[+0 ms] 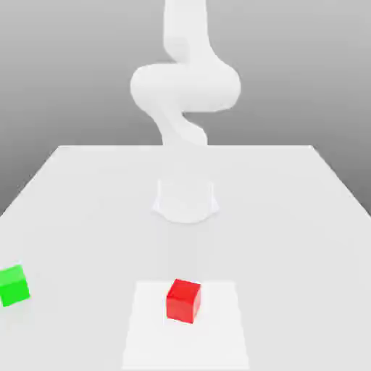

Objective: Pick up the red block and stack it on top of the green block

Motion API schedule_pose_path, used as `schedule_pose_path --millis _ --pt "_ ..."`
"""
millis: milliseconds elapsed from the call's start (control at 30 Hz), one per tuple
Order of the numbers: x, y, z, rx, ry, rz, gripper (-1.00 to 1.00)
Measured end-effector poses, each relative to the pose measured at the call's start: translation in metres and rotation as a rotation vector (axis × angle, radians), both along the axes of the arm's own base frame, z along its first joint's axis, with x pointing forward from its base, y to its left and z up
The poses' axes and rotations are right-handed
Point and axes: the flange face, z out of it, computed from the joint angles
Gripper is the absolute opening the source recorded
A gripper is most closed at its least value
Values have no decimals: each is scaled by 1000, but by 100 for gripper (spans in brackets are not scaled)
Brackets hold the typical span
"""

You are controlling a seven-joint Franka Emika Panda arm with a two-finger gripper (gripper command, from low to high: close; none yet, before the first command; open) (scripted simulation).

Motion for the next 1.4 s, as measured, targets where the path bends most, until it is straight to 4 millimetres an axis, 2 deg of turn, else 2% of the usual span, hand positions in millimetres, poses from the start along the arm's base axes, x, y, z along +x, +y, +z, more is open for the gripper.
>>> schedule_pose_path --millis 133,200,300,400,500,600,667,867,900,1133,1367,1400 --pt "44 -3 -99 73 158 -31 0" --pt "57 -2 -149 97 235 -51 0" --pt "65 2 -224 120 350 -87 0" --pt "60 5 -299 126 468 -133 0" --pt "43 6 -368 114 576 -185 0" --pt "16 3 -427 86 675 -246 0" --pt "7 1 -453 73 705 -265 0" --pt "3 2 -507 68 715 -268 0" --pt "2 2 -514 69 716 -269 -100" --pt "2 2 -515 68 715 -269 -100" --pt "3 2 -460 68 715 -268 -100" --pt "4 -2 -455 67 716 -265 -100"
